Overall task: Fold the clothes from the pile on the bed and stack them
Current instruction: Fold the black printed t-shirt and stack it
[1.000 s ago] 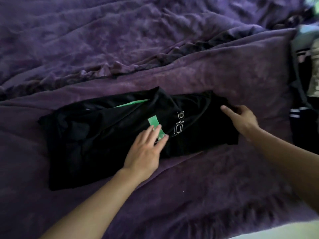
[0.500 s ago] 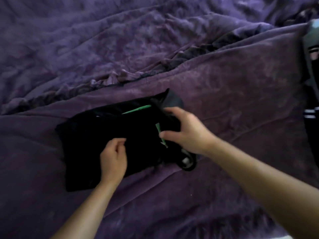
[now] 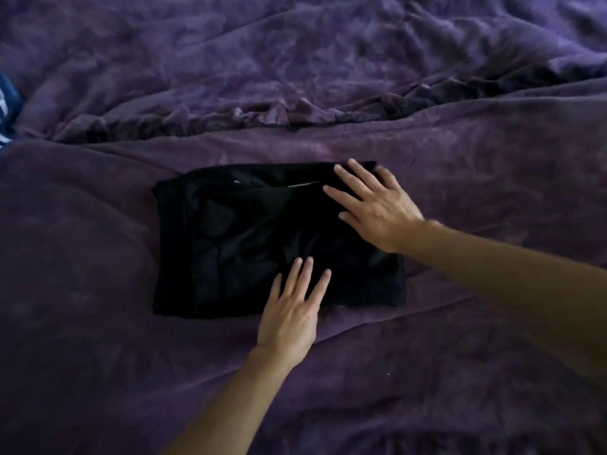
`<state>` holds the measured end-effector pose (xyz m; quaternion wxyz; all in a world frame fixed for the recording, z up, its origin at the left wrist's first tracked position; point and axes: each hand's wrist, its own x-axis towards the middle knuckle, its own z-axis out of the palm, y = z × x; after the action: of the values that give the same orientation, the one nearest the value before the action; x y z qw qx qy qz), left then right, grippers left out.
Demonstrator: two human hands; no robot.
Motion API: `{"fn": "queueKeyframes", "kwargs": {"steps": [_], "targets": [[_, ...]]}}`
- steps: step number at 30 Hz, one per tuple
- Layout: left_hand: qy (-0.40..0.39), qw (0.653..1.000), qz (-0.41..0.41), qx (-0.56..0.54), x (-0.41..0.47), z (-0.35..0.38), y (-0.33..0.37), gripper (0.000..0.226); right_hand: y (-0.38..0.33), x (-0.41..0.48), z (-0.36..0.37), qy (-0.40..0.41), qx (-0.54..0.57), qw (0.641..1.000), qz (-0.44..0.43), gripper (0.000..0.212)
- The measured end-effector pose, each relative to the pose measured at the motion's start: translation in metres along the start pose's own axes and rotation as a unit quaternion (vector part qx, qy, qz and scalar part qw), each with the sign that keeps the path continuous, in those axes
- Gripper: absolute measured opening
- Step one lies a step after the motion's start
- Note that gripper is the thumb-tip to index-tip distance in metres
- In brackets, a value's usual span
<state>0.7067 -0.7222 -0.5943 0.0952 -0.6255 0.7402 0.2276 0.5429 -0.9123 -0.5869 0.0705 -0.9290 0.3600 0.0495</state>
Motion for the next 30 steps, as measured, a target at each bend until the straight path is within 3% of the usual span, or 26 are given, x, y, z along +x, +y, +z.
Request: {"fn": "queueKeyframes", "kwargs": {"steps": [2,7,10,12,15,16,18,19,20,22,26,30], "targets": [[-0.006,1.0,-0.004,0.006,-0.003,0.012,-0.005,0.069,0.024,0.011,0.015,-0.096,-0.052,0.994,-0.002,0.056],[-0.014,1.0,0.012,0.011,-0.001,0.02,-0.012,0.067,0.045,0.034,0.037,-0.135,-0.028,0.988,0.064,0.062],[-0.024,0.999,0.003,-0.038,0.001,0.002,-0.011,0.056,0.049,0.027,0.027,-0.072,0.056,0.983,0.162,0.061],[0.055,0.994,-0.004,-0.092,0.005,-0.02,-0.007,0.043,0.055,0.01,0.016,0.043,0.132,0.948,0.286,0.057],[0.197,0.952,-0.043,-0.23,0.032,-0.047,-0.004,0.038,0.047,-0.03,0.01,0.146,0.266,0.848,0.435,0.057],[0.193,0.929,-0.089,-0.303,0.044,-0.054,-0.007,0.041,0.038,-0.043,0.012,0.137,0.359,0.79,0.478,0.059],[0.108,0.872,-0.197,-0.436,0.069,-0.062,-0.016,0.045,0.015,-0.06,0.016,0.069,0.568,0.63,0.526,0.061],[0.068,0.843,-0.236,-0.478,0.08,-0.063,-0.022,0.046,0.004,-0.065,0.016,0.025,0.629,0.577,0.521,0.055],[0.042,0.82,-0.258,-0.51,0.088,-0.062,-0.027,0.045,-0.003,-0.067,0.016,-0.005,0.657,0.558,0.506,0.048],[0.021,0.786,-0.268,-0.557,0.094,-0.063,-0.033,0.045,-0.01,-0.068,0.011,-0.007,0.67,0.562,0.484,0.039],[-0.001,0.734,-0.251,-0.631,0.081,-0.073,-0.045,0.041,-0.033,-0.053,-0.033,0.058,0.664,0.589,0.457,0.045],[0.108,0.667,-0.275,-0.684,0.043,-0.097,-0.083,0.028,-0.083,-0.012,-0.083,0.123,0.554,0.704,0.427,0.048]]}}
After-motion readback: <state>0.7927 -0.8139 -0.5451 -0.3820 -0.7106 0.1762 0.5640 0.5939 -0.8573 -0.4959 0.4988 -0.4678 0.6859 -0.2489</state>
